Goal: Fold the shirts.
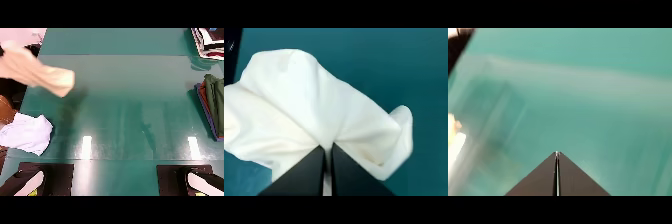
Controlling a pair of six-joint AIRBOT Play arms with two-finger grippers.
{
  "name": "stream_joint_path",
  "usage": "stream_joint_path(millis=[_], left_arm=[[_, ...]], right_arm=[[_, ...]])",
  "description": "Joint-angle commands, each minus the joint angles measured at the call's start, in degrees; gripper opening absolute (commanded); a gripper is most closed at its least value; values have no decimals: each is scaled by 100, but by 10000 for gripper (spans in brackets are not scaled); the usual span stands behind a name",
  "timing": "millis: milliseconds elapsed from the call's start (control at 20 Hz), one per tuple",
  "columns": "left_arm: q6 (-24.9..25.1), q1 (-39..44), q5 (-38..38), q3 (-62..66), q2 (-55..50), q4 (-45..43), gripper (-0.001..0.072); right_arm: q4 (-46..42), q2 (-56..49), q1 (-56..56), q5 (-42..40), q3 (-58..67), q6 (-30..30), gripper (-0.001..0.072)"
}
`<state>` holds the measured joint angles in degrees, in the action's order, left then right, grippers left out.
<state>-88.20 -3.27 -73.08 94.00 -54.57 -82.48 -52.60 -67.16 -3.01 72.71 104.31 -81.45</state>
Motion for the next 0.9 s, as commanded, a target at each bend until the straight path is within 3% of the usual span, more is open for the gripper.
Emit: stream_joint_path(millis=[0, 200, 550, 600, 650, 850], left_arm=[[-13, 1154, -131, 789, 240, 304, 25], [-173, 2728, -118, 782, -450, 278, 25], [-46, 5010, 120, 785, -2872, 299, 36], [35, 5084, 317, 785, -3097, 306, 270], [13, 5075, 514, 785, -3250, 286, 548], [9, 4380, 656, 763, -3305, -192, 546]], right_arm=[[7, 0, 0, -216, 529, 2, 15], [9, 2, 0, -142, 610, 0, 15], [9, 0, 0, 87, 605, 0, 15], [9, 0, 0, 125, 605, 0, 15], [9, 0, 0, 153, 605, 0, 15], [9, 0, 0, 297, 605, 0, 15]])
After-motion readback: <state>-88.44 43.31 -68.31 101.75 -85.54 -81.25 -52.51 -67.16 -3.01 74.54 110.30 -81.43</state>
